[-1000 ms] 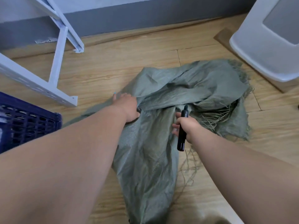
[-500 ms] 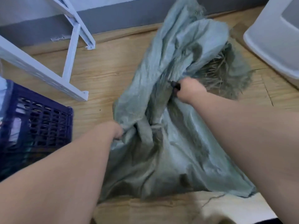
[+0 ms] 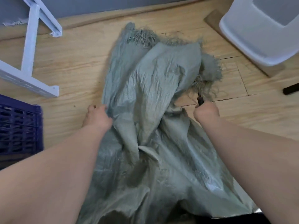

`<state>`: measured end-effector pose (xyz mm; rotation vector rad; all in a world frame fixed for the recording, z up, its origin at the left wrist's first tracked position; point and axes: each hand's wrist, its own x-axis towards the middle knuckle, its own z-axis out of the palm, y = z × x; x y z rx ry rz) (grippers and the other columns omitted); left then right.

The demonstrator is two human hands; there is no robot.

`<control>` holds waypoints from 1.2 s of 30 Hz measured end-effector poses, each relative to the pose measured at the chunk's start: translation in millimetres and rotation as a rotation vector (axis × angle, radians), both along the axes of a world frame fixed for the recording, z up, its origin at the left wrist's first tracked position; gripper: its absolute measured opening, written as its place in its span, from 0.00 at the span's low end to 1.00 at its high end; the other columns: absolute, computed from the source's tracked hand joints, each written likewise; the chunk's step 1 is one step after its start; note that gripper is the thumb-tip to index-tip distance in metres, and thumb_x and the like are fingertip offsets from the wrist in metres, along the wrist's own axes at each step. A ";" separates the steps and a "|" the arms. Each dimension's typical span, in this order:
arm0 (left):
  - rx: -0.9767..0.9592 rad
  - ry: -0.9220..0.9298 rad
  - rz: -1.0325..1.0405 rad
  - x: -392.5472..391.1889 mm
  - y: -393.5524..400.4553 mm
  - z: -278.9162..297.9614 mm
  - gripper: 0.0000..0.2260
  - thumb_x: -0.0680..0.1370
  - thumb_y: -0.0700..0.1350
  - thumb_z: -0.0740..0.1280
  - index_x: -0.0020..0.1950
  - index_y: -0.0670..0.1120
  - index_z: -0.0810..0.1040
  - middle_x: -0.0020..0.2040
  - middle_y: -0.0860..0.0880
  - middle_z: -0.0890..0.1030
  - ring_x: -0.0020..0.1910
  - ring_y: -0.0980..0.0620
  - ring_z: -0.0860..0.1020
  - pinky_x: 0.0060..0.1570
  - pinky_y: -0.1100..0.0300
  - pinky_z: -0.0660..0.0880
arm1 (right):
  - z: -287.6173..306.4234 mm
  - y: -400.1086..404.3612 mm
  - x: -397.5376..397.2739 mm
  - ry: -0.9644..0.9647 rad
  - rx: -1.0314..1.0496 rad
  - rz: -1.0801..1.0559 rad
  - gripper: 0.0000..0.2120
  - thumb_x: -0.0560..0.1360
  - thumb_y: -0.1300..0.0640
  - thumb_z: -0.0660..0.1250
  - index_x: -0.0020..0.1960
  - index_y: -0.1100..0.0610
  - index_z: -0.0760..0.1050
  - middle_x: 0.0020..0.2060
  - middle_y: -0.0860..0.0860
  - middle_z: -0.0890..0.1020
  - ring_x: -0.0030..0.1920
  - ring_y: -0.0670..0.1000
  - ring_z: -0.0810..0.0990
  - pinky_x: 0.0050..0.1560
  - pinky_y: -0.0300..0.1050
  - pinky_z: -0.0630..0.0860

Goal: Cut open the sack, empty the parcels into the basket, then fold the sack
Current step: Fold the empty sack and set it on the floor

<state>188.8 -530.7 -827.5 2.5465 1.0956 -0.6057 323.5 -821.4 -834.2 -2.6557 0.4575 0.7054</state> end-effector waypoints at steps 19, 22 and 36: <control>-0.061 -0.243 0.304 9.8 39.0 47.4 0.17 0.76 0.37 0.60 0.57 0.53 0.81 0.62 0.46 0.79 0.54 0.42 0.78 0.55 0.58 0.73 | 33.8 42.6 17.0 0.675 1.167 -0.385 0.22 0.73 0.36 0.63 0.43 0.56 0.71 0.33 0.51 0.78 0.26 0.47 0.70 0.25 0.36 0.67; -0.177 -0.359 0.352 14.2 25.8 58.9 0.13 0.77 0.39 0.61 0.53 0.53 0.82 0.59 0.47 0.81 0.46 0.45 0.78 0.48 0.61 0.72 | 42.1 57.3 7.2 0.671 1.040 -0.380 0.26 0.73 0.33 0.61 0.41 0.58 0.72 0.28 0.50 0.80 0.23 0.45 0.69 0.21 0.34 0.66; -0.610 -0.217 0.344 1.9 -44.7 57.1 0.31 0.74 0.64 0.64 0.66 0.43 0.75 0.66 0.44 0.76 0.65 0.43 0.73 0.59 0.57 0.68 | 59.2 107.1 -73.7 0.524 1.061 -0.055 0.07 0.77 0.56 0.67 0.41 0.53 0.74 0.30 0.49 0.74 0.29 0.46 0.70 0.29 0.39 0.65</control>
